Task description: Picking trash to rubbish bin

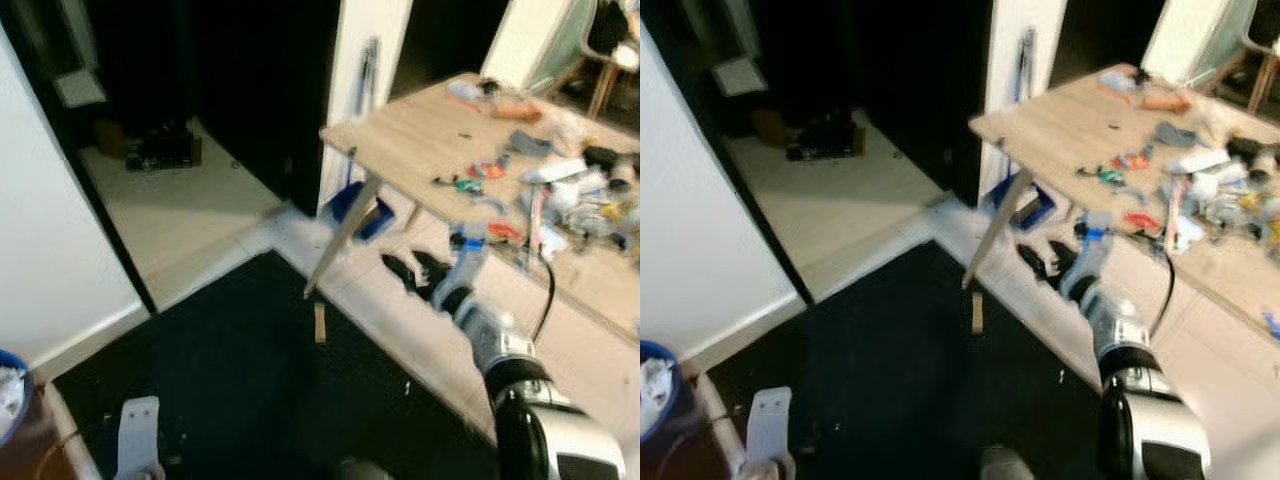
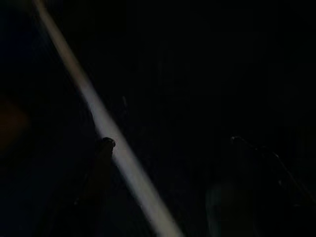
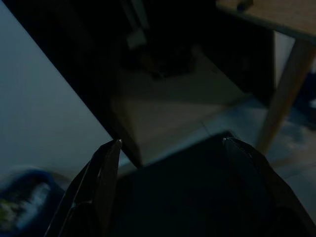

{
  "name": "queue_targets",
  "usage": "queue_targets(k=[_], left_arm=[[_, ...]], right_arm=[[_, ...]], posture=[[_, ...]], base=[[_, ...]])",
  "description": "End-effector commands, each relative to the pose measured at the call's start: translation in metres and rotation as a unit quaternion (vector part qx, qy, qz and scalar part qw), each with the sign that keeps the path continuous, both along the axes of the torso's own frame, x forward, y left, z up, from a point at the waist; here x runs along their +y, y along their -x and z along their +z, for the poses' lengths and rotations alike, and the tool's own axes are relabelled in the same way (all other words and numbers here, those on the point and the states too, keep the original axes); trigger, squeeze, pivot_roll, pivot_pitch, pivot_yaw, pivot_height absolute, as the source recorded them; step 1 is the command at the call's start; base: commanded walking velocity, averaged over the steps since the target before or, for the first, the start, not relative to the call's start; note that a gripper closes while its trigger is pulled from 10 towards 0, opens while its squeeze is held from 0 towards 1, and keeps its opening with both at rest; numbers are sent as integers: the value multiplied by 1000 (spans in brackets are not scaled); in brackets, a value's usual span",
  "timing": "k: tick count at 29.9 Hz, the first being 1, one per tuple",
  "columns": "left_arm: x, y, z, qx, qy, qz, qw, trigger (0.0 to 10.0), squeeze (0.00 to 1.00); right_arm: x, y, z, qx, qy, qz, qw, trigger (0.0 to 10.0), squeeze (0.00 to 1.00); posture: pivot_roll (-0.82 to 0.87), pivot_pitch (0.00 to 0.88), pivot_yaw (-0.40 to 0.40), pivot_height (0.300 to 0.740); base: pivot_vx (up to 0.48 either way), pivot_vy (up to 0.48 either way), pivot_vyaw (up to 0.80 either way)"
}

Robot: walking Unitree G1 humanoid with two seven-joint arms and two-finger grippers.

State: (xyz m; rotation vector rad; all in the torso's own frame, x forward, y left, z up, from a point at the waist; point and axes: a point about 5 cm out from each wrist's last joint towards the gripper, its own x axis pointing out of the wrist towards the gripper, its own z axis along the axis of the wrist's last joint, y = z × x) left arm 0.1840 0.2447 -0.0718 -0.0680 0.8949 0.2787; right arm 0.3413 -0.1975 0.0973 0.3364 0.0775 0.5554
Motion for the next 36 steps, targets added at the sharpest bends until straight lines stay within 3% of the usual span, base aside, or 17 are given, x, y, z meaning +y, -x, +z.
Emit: queue_targets(k=[1,4,6,7,8,12,14,15,16,18,19,22,27,31,36], left_arm=[[11,-36,26,-82,-12,0,997,10000,0],[17,-60,46,-142,-12,-1,990,10000,0],[21,-82,68,-199,-12,-14,980,10000,0],[21,-99,86,-246,-6,-32,969,10000,0],[19,-107,95,-270,2,-44,962,10000,0],[17,-116,105,-297,12,-57,953,10000,0],[-4,-144,141,-366,6,-162,916,10000,0],[-23,-160,167,-411,2,-235,881,10000,0],[-23,-160,167,-411,2,-235,881,10000,0],[-35,-165,180,-438,10,-263,860,10000,0],[-35,-165,180,-438,10,-263,860,10000,0],[-56,-170,202,-491,31,-298,818,10000,0],[-69,-175,229,-534,38,-335,775,10000,0],[-70,-174,238,-548,44,-341,763,10000,0],[-69,-173,239,-553,55,-334,761,10000,0]], right_arm=[[-5,-2,17,-37,-32,10,999,10000,0],[-10,-6,31,-66,-63,-3,996,10000,0],[-18,-11,41,-82,-74,-41,993,10000,0],[-25,-14,48,-90,-83,-65,990,10000,0],[-27,-15,50,-91,-87,-74,989,10000,0],[-29,-16,53,-92,-94,-79,988,10000,0],[-26,-19,48,-73,-33,-106,991,10000,0],[-22,-20,44,-64,7,-119,991,10000,0],[-22,-20,44,-64,7,-119,991,10000,0],[-17,-20,41,-60,18,-118,991,10000,0],[-17,-20,41,-60,18,-118,991,10000,0],[-11,-21,39,-57,44,-122,990,10000,0],[-11,-26,41,-57,100,-153,981,10000,0],[-17,-28,44,-55,125,-189,972,10000,0],[-24,-29,46,-52,129,-221,965,10000,0]], posture=[[-102,0,32,740],[-100,0,30,740],[-100,0,31,740],[-100,0,30,740],[-100,0,30,740],[-100,0,30,740],[-100,0,30,740],[-101,0,32,740],[-101,0,32,740],[-102,0,34,740],[-102,0,34,740],[-100,0,32,740],[-97,0,35,740],[-96,0,36,740],[-97,0,36,740]], base=[[0,0,-800],[0,0,-800],[0,0,-800],[0,0,-800],[0,0,-800],[0,0,-800],[0,0,0],[0,0,0],[0,0,0],[0,0,0],[0,0,0],[0,0,0],[0,0,0],[69,0,0],[360,0,0]])
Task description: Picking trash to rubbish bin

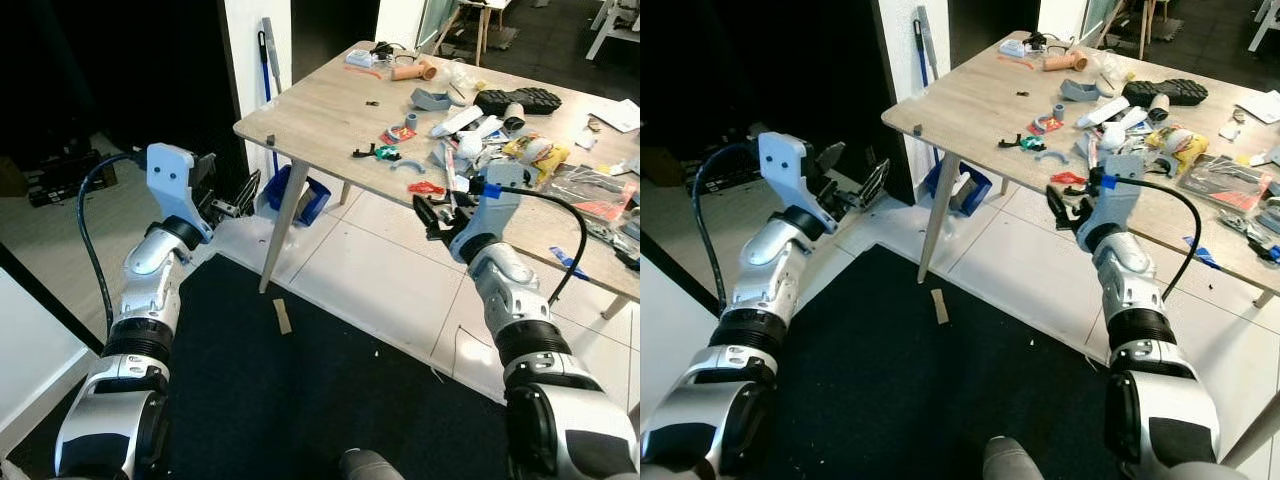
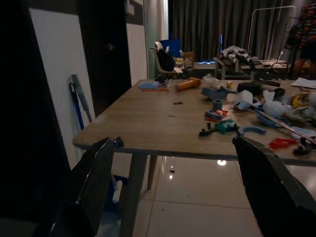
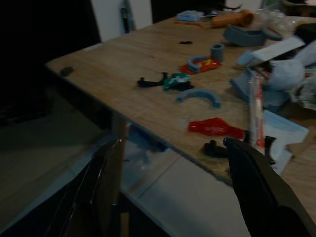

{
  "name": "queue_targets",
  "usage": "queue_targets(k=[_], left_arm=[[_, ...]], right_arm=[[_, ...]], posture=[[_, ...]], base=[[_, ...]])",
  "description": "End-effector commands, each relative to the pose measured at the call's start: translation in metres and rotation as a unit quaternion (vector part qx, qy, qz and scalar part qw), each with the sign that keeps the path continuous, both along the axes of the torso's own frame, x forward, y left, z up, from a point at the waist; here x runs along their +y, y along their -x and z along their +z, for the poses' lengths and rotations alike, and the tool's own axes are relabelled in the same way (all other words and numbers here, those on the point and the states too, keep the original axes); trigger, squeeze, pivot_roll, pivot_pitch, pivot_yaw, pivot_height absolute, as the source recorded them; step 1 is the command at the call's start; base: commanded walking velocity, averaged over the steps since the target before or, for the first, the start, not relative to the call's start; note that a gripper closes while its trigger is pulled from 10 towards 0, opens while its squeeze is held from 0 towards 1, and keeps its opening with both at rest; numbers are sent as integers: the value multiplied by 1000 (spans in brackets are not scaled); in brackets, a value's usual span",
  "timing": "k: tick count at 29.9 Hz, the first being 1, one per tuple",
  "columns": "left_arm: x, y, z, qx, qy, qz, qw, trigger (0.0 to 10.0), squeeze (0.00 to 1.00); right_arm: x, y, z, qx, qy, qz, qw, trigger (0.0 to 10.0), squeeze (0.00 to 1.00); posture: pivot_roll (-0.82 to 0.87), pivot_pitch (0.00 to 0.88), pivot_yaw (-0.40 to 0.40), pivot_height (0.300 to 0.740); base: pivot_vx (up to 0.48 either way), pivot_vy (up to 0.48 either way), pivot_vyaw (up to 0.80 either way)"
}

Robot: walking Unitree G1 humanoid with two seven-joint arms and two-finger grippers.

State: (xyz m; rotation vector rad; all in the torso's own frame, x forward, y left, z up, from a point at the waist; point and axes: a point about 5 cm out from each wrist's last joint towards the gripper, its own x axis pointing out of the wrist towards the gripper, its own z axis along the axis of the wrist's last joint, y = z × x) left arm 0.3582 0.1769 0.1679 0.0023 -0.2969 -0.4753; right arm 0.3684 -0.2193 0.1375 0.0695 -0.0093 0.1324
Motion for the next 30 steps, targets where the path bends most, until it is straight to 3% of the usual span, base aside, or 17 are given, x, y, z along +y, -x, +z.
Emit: queue_targets(k=[1,16,24,30], left_arm=[[-1,1,-1,2,5,-5,1000,10000,0],[-8,4,2,2,3,-29,1000,10000,0],[-24,12,1,15,-16,-101,995,10000,0],[-31,18,2,11,-28,-142,989,10000,0]], right_arm=[[-4,-3,6,-11,1,-14,1000,10000,0],[-11,-6,9,2,38,-47,998,10000,0],[-31,-8,16,30,71,-111,991,10000,0],[-37,-9,17,64,99,-119,986,10000,0]], posture=[[-97,0,36,740],[-100,0,30,740],[-101,0,27,740],[-100,0,26,740]], base=[[480,0,0],[480,0,-693],[393,0,-775],[0,0,0]])
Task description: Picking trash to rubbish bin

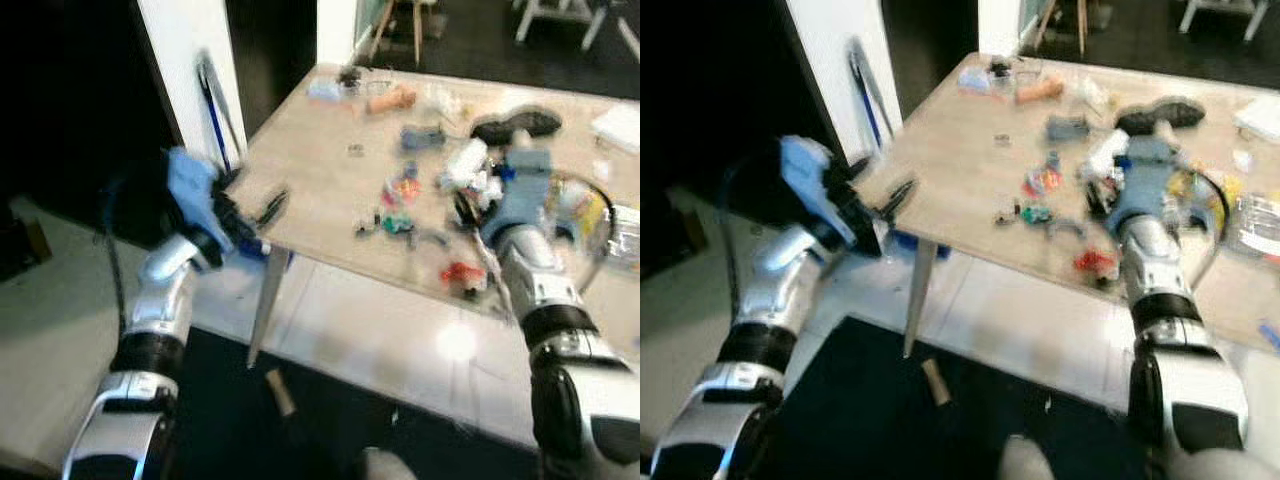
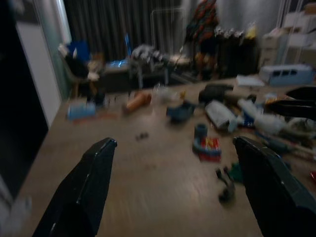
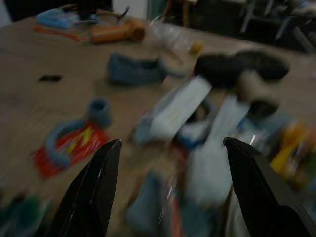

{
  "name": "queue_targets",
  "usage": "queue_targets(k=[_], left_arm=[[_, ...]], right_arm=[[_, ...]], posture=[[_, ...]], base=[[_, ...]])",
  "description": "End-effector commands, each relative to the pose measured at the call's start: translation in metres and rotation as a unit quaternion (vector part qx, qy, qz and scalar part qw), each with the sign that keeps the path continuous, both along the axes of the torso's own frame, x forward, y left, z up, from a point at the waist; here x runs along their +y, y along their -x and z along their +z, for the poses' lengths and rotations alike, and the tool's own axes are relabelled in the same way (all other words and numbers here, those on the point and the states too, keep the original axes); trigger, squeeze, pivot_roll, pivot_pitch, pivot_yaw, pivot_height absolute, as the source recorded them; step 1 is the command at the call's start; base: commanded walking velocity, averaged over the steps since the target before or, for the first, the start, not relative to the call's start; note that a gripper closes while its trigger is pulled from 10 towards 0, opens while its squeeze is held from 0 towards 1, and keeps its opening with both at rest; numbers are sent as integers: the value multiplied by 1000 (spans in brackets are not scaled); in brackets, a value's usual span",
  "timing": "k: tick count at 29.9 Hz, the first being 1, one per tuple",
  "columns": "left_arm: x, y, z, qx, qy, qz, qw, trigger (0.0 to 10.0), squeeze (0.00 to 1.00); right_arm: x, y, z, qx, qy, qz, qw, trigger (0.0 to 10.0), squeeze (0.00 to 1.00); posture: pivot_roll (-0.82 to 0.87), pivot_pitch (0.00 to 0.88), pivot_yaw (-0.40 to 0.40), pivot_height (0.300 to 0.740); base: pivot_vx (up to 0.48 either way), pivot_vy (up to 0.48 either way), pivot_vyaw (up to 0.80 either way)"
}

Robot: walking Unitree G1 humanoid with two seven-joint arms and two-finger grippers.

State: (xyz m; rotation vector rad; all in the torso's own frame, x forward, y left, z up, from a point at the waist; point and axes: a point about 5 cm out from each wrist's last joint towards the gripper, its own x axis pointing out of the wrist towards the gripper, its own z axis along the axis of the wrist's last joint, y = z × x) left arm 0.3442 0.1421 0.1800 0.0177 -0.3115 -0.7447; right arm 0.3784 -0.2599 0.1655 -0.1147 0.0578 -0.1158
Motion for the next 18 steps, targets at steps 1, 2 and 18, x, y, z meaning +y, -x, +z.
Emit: queue_targets(k=[1,2,18], left_arm=[[2,7,-10,24,-12,-27,999,10000,0],[0,10,-11,27,-17,-43,999,10000,0],[-9,22,-10,38,-56,-93,993,10000,0]], right_arm=[[0,1,-9,43,6,-10,999,10000,0],[-4,1,-7,49,6,-20,999,10000,0],[-4,-1,16,140,-18,0,990,10000,0]], posture=[[-100,0,26,740],[-100,0,26,740],[-102,0,24,740]], base=[[0,0,0],[0,0,0],[0,0,0]])
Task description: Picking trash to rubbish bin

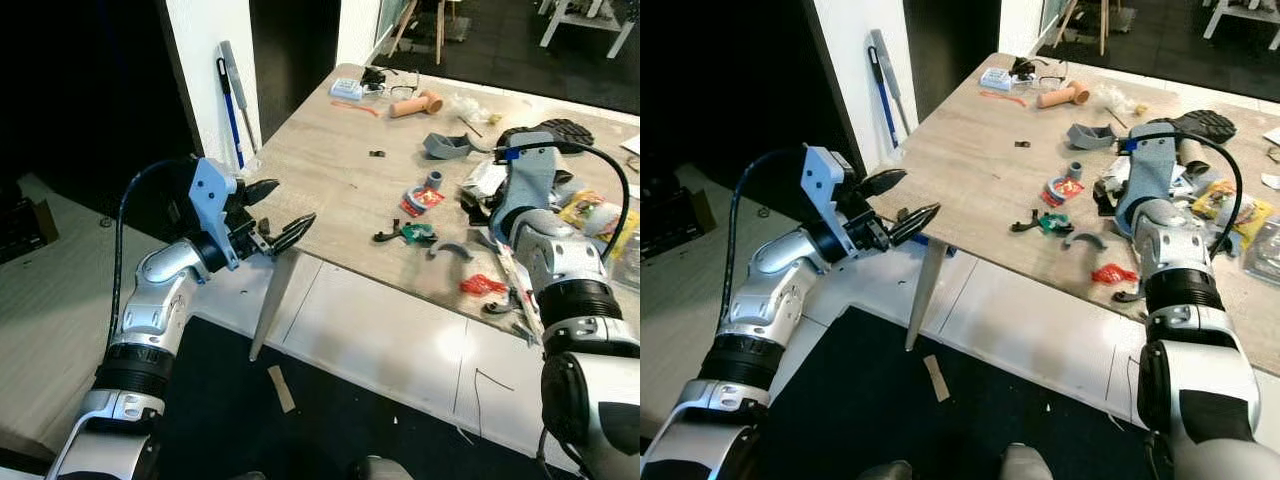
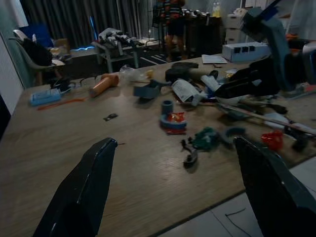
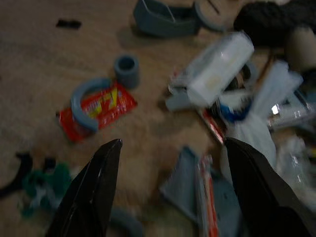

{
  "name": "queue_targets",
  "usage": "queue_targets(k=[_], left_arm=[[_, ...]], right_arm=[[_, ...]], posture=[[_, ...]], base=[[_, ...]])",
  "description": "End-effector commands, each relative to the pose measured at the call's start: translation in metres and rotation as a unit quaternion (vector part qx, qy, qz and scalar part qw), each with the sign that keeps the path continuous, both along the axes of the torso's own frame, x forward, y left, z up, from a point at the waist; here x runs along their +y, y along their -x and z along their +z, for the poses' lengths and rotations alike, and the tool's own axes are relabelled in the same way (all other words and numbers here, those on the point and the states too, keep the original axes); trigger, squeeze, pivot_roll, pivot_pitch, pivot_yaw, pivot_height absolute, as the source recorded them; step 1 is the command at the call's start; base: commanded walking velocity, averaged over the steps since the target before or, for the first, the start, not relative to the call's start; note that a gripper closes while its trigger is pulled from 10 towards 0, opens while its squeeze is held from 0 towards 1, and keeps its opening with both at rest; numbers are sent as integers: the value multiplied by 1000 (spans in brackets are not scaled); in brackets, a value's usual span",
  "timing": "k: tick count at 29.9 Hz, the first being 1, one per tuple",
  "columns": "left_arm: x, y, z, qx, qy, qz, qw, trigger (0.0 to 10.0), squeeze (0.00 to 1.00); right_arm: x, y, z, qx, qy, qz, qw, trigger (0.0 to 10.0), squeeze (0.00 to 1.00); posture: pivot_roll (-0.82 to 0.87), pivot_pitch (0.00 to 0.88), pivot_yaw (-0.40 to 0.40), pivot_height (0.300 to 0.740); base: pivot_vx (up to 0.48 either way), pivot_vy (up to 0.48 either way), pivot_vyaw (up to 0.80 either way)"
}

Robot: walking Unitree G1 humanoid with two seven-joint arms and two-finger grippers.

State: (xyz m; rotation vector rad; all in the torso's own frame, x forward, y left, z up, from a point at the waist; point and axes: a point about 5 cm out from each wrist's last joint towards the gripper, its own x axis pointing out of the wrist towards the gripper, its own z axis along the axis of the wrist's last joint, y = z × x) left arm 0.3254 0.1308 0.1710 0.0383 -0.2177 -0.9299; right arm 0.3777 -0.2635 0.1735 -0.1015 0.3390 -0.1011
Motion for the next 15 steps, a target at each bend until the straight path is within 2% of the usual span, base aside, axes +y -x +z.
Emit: queue_targets(k=[1,4,6,9,15], left_arm=[[2,4,-1,2,-20,-13,1000,10000,0],[0,13,-3,10,-41,-51,998,10000,0],[-1,14,-3,11,-45,-56,997,10000,0],[-3,16,-2,5,-47,-61,997,10000,0],[-8,17,-3,11,-57,-72,996,10000,0]], right_arm=[[-2,0,11,20,-3,0,1000,10000,0],[-9,7,23,48,-11,3,999,10000,0],[-9,9,25,50,-11,3,999,10000,0],[-25,18,29,70,43,-14,997,10000,0],[-22,22,28,86,38,-5,996,10000,0]], posture=[[-102,0,22,740],[-106,0,19,740],[-106,0,19,740],[-112,0,20,740],[-117,0,21,740]], base=[[0,0,0],[0,0,0],[0,0,0],[0,0,0],[0,-471,0]])
